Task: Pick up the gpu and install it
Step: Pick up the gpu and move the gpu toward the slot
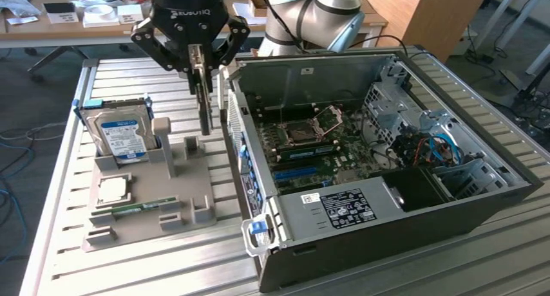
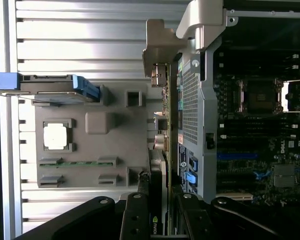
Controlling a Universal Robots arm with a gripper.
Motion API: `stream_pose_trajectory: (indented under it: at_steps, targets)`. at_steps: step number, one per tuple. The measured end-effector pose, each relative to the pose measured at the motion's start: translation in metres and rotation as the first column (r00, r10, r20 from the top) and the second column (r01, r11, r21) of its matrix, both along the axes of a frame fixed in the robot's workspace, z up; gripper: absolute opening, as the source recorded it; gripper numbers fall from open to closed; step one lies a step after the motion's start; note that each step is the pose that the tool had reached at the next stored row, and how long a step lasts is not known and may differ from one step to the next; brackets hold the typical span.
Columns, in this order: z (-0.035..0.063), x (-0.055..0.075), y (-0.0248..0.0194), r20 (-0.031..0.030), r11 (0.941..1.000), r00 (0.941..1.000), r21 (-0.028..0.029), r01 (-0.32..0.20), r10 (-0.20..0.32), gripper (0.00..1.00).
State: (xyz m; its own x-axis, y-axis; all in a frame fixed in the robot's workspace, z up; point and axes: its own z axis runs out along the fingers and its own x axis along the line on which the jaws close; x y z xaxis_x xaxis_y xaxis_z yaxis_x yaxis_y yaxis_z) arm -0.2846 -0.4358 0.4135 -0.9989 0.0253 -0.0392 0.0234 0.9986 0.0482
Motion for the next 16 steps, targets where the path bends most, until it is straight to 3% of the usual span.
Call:
stream_pose_trajectory:
  at_steps: [7,16]
  targets:
    - [0.0002,0.017,0.0002,0.0000,1.0000,1.0000,0.0040,0.000,0.000,0.27]
    - [0.0004,0.043,0.0004,-0.0001,0.9999,1.0000,0.0150,0.000,0.000,0.27]
